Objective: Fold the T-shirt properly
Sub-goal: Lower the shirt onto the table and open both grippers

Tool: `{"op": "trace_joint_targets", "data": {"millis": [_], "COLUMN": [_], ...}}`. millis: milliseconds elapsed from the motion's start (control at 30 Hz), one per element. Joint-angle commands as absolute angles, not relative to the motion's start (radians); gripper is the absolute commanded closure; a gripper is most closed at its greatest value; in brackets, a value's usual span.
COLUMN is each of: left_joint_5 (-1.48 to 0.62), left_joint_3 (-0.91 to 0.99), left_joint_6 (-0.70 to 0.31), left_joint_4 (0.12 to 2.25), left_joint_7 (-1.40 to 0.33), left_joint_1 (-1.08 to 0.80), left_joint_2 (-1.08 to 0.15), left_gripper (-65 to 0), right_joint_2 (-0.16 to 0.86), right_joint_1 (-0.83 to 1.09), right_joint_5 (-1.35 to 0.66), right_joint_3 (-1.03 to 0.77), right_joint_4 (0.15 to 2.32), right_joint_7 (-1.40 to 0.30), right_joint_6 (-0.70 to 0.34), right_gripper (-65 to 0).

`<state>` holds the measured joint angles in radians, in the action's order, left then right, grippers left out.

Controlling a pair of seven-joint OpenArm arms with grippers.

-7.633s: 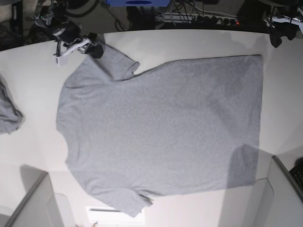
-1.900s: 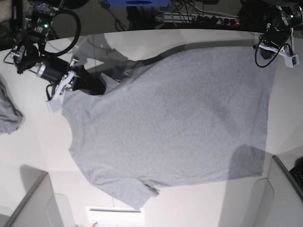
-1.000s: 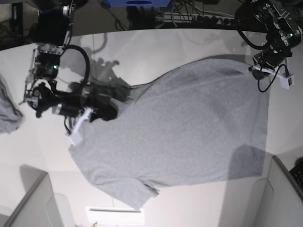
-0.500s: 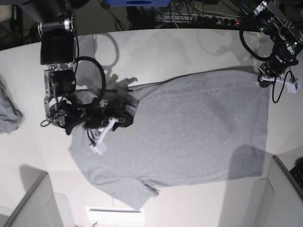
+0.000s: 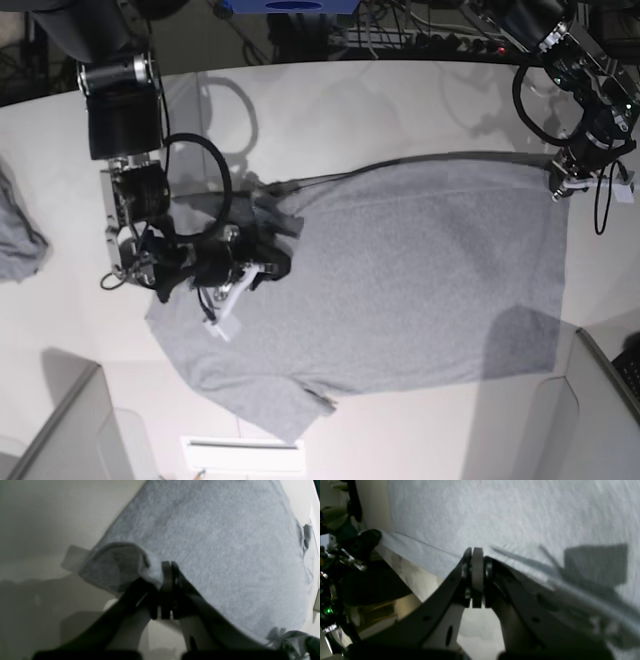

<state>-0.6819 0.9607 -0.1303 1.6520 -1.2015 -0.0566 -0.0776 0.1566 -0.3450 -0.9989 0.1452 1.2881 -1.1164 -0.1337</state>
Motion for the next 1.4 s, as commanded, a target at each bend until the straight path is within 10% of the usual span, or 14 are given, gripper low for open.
{"op": "trace_joint_targets", "data": {"millis": [0,1367], "left_joint_5": [-0.697,-0.541], "left_joint_3": [0.964,0.958], "left_joint_6": [-0.131,-0.131], "left_joint_4": [1.656,1.534], "left_joint_7": [-1.191,-1.175], "left_joint_1": [-0.045,0.099], "left_joint_2": [-0.093,-0.131], "left_gripper": [0.0,0.0], "right_joint_2": [0.16,0.145], "right_joint_1": [-0.374,-0.433], "right_joint_5": [-1.021,-1.021], "right_joint_3": [0.143,0.262], "right_joint_4": [1.302,1.165], "right_joint_7": [-1.099,-0.951], "right_joint_6": [-0.137,-0.142], "right_gripper": [0.0,0.0]}}
